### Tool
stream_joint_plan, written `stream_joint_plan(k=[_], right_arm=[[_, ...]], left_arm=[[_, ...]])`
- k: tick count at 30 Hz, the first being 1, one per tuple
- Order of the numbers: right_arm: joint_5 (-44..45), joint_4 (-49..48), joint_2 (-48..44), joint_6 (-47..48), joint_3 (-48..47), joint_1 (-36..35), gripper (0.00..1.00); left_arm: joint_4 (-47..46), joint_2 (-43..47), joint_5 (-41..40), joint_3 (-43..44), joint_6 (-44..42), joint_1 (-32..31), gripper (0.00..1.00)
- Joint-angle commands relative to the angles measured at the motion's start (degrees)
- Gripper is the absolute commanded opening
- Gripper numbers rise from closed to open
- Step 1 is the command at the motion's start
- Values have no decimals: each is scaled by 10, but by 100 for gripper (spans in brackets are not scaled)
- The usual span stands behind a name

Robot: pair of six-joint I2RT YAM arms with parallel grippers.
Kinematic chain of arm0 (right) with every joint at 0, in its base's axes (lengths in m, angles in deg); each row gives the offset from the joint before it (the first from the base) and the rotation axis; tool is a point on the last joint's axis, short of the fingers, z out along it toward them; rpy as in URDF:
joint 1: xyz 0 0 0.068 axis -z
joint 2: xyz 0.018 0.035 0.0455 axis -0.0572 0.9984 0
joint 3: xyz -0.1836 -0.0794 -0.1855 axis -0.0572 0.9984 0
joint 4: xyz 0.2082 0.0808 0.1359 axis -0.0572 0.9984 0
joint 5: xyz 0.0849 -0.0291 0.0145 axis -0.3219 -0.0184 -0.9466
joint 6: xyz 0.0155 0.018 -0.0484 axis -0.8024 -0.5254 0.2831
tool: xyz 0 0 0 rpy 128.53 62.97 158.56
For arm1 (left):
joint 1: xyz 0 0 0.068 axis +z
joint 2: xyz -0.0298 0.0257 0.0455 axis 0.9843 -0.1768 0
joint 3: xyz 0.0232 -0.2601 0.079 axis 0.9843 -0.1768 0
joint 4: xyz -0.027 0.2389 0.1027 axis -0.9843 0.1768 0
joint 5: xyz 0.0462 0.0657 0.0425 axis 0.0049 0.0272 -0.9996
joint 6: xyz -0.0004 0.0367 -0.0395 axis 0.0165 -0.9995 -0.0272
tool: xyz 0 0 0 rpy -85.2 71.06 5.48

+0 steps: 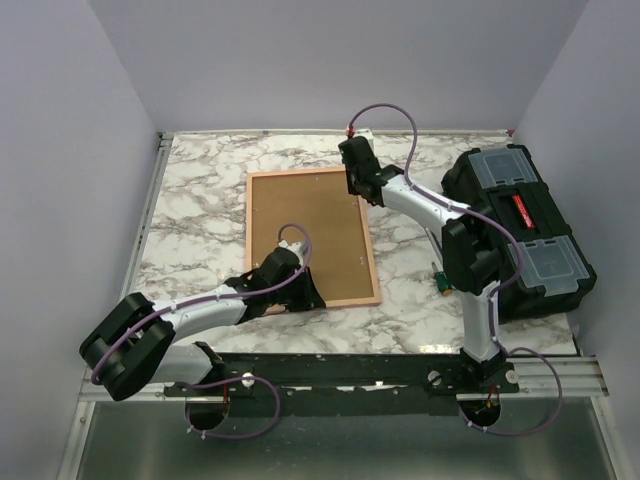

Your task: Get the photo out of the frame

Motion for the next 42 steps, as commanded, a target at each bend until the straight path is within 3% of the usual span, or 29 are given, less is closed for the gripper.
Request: stream_joint_plan(k=[1, 42], right_arm=[[-23, -7, 15, 4, -15, 8, 1], [-56, 4, 7, -20, 59, 23, 0]], left_arm=[[-12, -10, 13, 10, -7, -3, 12], [-18, -28, 15, 11, -7, 2, 12]])
